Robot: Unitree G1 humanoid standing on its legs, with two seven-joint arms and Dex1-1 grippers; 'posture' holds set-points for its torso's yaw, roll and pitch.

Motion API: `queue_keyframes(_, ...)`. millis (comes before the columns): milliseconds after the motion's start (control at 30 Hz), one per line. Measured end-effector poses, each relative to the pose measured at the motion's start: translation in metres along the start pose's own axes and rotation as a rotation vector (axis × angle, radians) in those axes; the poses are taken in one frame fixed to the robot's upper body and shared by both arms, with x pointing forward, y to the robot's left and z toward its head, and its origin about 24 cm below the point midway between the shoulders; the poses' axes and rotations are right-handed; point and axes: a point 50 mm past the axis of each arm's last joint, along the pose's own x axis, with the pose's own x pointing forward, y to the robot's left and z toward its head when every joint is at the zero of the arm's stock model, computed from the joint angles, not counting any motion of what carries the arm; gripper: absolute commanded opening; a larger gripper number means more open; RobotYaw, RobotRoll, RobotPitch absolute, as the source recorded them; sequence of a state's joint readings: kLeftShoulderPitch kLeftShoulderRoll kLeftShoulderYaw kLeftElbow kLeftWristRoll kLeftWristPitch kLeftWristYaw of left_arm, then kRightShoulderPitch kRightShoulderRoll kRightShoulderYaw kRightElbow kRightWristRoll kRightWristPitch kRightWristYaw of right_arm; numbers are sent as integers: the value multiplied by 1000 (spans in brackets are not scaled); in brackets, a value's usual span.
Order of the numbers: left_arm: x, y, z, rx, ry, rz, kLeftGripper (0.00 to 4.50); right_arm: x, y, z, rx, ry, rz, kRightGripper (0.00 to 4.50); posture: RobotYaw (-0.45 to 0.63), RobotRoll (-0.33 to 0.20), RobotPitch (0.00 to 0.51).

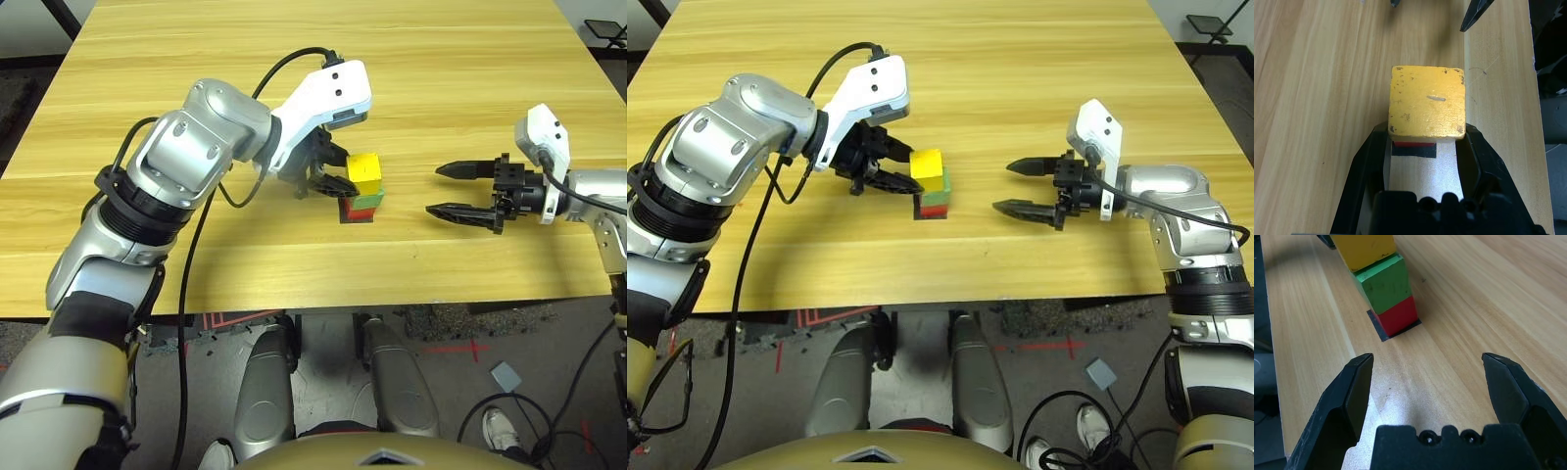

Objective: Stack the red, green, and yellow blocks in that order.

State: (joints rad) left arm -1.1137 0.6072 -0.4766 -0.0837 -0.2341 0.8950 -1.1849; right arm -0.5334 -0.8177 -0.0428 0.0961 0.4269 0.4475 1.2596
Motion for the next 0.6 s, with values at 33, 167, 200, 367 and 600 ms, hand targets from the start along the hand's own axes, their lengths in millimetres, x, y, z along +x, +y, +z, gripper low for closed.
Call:
queue_keyframes(33,0,0,0,2,-1,0,2018,0,1,0,-1,0,-1,4500,-36,58,270)
queue_keyframes(167,1,0,1,8,-4,-3,2018,-1,3,-4,18,-1,-4,4500,-43,59,271)
queue_keyframes(200,2,0,1,9,-6,-4,2018,-1,3,-5,20,-2,-7,4500,-43,59,272)
queue_keyframes(367,4,0,2,16,-16,-10,2018,-2,3,-4,21,-8,-17,4500,-46,60,274)
queue_keyframes(600,9,1,2,11,-21,-14,3112,-3,3,-4,21,-7,-21,4500,-45,58,276)
